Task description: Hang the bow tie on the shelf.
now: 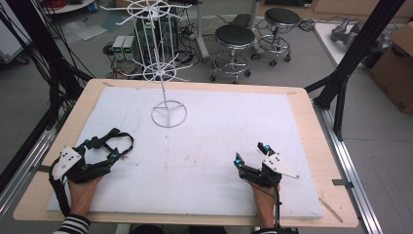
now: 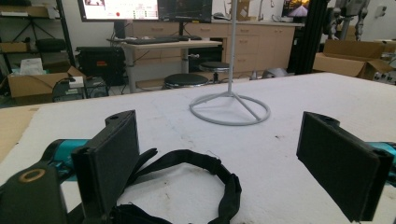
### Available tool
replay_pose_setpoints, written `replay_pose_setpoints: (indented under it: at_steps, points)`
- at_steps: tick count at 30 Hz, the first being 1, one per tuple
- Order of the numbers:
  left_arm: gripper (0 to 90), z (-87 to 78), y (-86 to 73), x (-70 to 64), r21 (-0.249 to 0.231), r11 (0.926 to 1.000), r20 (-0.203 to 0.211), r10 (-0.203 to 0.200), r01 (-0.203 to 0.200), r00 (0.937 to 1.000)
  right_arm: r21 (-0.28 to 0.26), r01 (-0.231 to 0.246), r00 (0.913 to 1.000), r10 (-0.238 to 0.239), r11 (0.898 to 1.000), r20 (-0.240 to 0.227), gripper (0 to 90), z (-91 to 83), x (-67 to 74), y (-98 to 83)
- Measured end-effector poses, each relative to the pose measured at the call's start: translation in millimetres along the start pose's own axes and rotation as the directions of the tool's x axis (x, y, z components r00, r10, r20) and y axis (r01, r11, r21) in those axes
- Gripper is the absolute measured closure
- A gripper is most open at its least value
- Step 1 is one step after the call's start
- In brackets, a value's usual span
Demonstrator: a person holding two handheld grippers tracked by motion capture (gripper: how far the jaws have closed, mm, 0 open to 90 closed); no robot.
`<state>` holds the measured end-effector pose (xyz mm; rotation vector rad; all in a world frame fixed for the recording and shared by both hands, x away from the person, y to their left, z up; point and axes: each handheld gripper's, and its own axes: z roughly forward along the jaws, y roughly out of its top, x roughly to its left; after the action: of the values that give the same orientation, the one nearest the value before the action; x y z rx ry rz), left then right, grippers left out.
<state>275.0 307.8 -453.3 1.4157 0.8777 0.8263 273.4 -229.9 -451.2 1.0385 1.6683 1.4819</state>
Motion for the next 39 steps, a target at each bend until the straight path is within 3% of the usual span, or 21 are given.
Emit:
replay_pose_setpoints:
  at_steps: [22, 28, 32, 33, 39]
  points:
    - [13.6, -0.9, -0.2, -0.5, -0.010, 0.9999, -0.005, 0.003, -0.003, 1.0000, 0.003, -0.011, 0.9999, 0.012, 1.000, -0.004, 10.5, -0.1, -0.3, 0.1]
    - [17.6, 1.5, 0.8, -1.4, 0.015, 0.9999, -0.014, 0.010, -0.009, 0.9999, -0.001, 0.001, 1.0000, -0.001, 1.000, 0.002, 10.5, 0.1, 0.1, 0.1]
    - [16.6, 2.5, 2.4, 1.6, 0.040, 0.9990, -0.017, -0.016, 0.017, 0.9997, 0.002, -0.008, 1.0000, 0.008, 1.000, 0.000, 10.5, -0.3, -0.2, 0.1]
    - [16.5, 1.9, 5.4, 5.6, 0.067, 0.9976, -0.022, -0.018, 0.019, 0.9996, 0.002, -0.006, 1.0000, 0.006, 1.000, 0.000, 10.5, -0.3, -0.5, 0.1]
    - [16.2, -1.6, 20.7, 19.7, 0.116, 0.9929, -0.027, -0.024, 0.027, 0.9994, -0.001, -0.013, 0.9999, 0.013, 1.000, -0.001, 10.5, -0.1, -0.9, 0.0]
